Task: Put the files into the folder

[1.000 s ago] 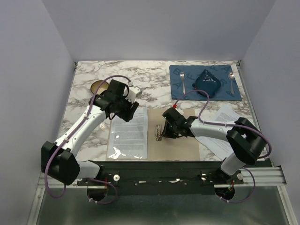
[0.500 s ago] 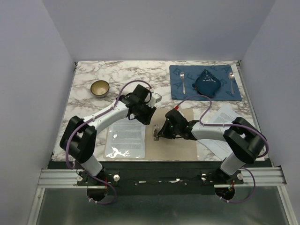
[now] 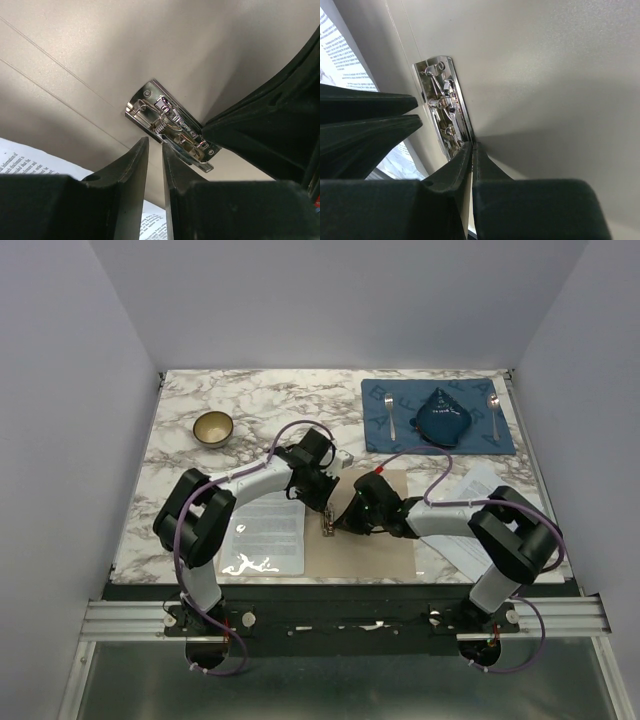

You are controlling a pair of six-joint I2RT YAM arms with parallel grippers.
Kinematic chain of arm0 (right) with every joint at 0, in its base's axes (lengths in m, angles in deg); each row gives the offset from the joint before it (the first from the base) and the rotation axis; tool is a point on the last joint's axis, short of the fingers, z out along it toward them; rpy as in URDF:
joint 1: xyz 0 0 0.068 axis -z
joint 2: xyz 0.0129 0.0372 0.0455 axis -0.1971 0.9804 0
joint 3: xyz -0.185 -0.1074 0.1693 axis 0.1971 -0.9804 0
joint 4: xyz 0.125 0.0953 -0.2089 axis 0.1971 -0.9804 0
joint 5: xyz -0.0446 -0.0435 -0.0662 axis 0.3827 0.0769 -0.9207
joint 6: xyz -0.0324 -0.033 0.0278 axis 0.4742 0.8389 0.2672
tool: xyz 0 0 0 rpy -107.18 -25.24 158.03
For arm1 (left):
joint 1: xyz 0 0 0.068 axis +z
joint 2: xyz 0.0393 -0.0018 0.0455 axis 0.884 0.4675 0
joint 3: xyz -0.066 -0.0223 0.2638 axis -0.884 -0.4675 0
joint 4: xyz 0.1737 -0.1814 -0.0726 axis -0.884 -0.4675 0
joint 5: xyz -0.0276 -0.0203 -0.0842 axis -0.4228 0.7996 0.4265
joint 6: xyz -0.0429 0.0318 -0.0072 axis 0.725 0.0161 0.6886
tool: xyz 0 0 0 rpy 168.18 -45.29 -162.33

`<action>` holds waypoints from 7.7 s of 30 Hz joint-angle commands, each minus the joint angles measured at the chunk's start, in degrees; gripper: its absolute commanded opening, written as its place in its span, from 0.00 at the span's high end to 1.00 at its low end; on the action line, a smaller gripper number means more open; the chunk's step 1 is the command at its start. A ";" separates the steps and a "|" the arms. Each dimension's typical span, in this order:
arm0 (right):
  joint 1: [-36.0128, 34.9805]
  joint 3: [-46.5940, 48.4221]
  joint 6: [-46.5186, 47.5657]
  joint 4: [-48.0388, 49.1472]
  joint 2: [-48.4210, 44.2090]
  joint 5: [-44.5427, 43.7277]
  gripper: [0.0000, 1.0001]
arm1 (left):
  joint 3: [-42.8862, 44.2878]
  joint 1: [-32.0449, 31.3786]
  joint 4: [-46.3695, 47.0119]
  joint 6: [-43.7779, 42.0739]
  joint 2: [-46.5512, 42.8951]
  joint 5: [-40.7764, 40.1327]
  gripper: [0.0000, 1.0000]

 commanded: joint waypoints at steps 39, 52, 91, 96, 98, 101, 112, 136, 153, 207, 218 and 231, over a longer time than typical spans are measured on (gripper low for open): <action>9.24 -5.11 3.06 -7.20 8.16 -3.87 0.91 | 0.44 -1.13 -4.74 -1.54 -5.64 -2.11 0.39; 9.06 -5.29 4.11 -8.70 2.36 -3.52 0.70 | -7.56 -1.04 1.93 -4.53 -3.10 -0.78 0.48; 10.30 0.78 9.91 -10.90 -2.20 -2.20 0.85 | -3.35 3.79 0.71 -2.07 -7.31 9.76 0.46; 8.97 0.07 12.64 -7.64 -6.77 -0.18 0.90 | -3.26 3.70 0.53 -0.31 -7.49 10.55 0.50; 8.80 0.86 14.65 -7.47 -8.09 1.49 0.91 | -3.34 3.70 0.36 -0.48 -7.40 10.90 0.50; 8.62 0.69 15.36 -7.99 -9.15 2.55 0.92 | -3.78 3.70 0.44 -0.48 -7.23 10.99 0.51; 5.37 -0.90 9.30 -3.16 -2.39 4.92 0.98 | -4.66 2.21 2.46 0.75 -6.70 12.49 0.58; 5.37 0.25 9.39 -2.90 4.12 3.52 1.00 | -9.32 0.19 12.75 2.41 -2.92 5.10 0.51; 5.46 -1.33 9.04 -2.55 4.29 3.51 1.00 | -9.50 0.19 13.10 1.98 -1.87 3.26 0.66; 5.55 -1.60 8.42 -2.72 5.53 3.87 1.00 | -7.21 -1.92 8.88 1.80 -2.74 3.70 0.68; 5.55 -1.16 8.33 -2.63 6.05 4.13 1.00 | -7.48 -2.10 9.41 1.54 -0.99 3.00 0.69; 5.72 -1.25 8.42 -2.63 6.32 4.57 1.00 | -6.34 -2.19 8.09 1.98 1.38 0.53 0.80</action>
